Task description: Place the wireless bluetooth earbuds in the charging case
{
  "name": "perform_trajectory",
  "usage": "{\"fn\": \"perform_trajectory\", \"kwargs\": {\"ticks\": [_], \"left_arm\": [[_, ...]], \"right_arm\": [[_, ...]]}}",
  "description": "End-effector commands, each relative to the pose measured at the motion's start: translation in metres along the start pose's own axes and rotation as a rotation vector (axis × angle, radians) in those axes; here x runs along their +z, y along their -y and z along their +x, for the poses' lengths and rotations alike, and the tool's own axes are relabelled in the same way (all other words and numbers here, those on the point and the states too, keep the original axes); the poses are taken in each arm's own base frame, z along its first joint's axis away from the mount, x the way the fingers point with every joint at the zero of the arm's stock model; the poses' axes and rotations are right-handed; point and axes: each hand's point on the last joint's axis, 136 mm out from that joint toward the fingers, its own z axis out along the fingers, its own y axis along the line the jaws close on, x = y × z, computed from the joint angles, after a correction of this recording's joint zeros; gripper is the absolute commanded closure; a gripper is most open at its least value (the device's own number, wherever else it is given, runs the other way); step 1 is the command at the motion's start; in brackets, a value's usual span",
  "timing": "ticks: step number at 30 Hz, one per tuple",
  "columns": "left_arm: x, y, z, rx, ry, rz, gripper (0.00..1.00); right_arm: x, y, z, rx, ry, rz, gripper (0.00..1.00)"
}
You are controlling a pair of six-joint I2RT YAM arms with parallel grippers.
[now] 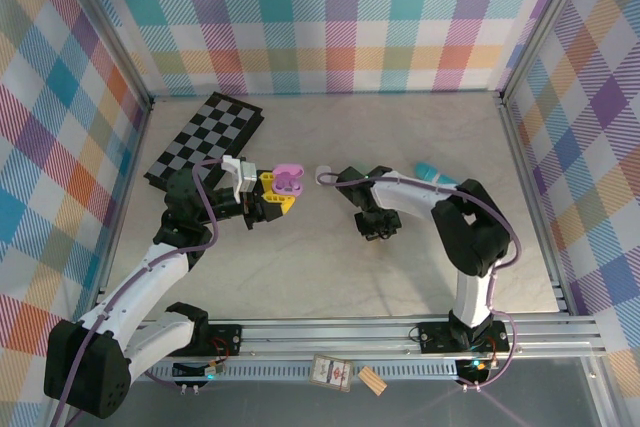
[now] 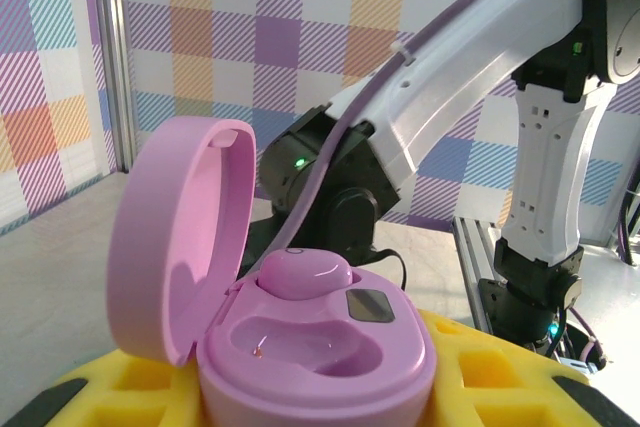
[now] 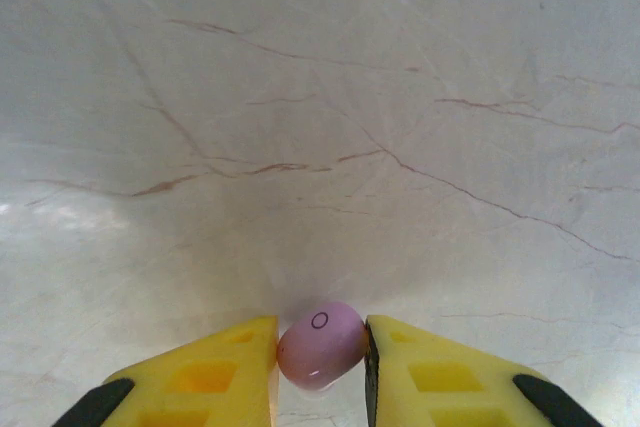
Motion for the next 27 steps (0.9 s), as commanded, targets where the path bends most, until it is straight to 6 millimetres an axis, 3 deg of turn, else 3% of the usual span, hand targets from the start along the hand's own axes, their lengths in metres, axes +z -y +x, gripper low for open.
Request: {"fn": "perform_trajectory", "kwargs": {"ticks": [1,3,6,13,18,27], "left_arm": [[0.0,0.005,-0.008,0.044,0.026,0.028,0.74],[0.0,0.005,-0.009,0.045,0.028,0.03,0.74],[0.0,0.005,-0.009,0.042,0.029,0.031,0.74],[0.0,0.005,-0.009,0.043,0.03,0.026,0.74],[0.0,0.005,-0.009,0.042,0.029,0.03,0.74],[-0.001,0.006,-0.009,0.046,0.031,0.029,0.74]], "right_arm": [[-0.013,-0.023,-0.01,-0.06,0.107,-0.148,0.72],[-0.013,-0.038,-0.008,-0.119,0.111,-0.236,0.69],[-0.007,-0.042,-0.002,-0.172,0.06,-0.243,0.69],[-0.001,-0.028,0.008,-0.202,-0.036,-0.124,0.67],[-0.011,-0.028,0.004,-0.152,-0.012,-0.139,0.51],[-0.005,-0.005,0.016,-0.179,-0.06,0.007,0.53]]}}
